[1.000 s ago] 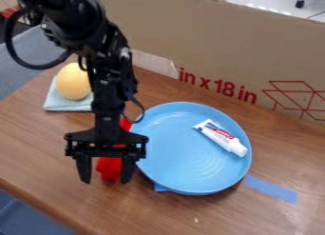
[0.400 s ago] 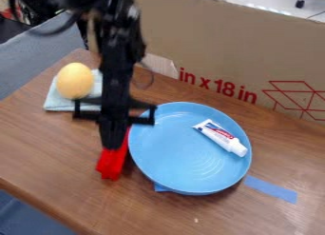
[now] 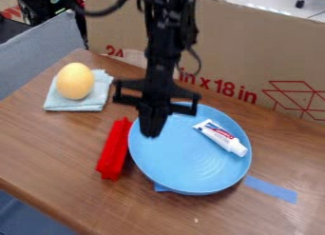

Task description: Put the red object on the blue plate

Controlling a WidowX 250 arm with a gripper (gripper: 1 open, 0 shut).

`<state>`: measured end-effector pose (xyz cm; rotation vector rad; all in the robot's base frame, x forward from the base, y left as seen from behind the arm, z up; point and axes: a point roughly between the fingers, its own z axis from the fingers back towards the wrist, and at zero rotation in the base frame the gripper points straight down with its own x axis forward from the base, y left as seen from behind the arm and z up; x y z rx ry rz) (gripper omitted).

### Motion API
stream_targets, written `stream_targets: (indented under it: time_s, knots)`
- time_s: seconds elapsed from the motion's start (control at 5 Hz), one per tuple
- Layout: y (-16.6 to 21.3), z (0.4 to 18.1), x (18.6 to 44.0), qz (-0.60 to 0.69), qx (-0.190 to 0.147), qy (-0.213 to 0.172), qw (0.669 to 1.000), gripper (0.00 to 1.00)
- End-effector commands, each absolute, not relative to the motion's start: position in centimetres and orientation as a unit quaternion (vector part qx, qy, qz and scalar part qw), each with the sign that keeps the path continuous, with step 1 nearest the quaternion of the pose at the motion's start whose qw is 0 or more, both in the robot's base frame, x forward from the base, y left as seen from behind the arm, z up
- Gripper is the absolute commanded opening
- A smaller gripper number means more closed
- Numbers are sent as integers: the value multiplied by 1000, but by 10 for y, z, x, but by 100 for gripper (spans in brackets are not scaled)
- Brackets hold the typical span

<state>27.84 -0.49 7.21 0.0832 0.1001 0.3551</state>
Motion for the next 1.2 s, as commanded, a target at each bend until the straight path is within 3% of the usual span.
stream_targets:
  time_s: [0.0,0.2,0.4,0.6,0.8,1.0]
  knots:
    - [-22,99,280,160,17,42,986,0]
    - [-28,96,277,148,21,46,988,0]
    - [-30,84,276,142,23,52,988,100]
    - [-29,83,278,138,27,59,988,100]
    - [-52,91,285,138,29,65,988,100]
    - [-31,90,269,143,16,61,988,100]
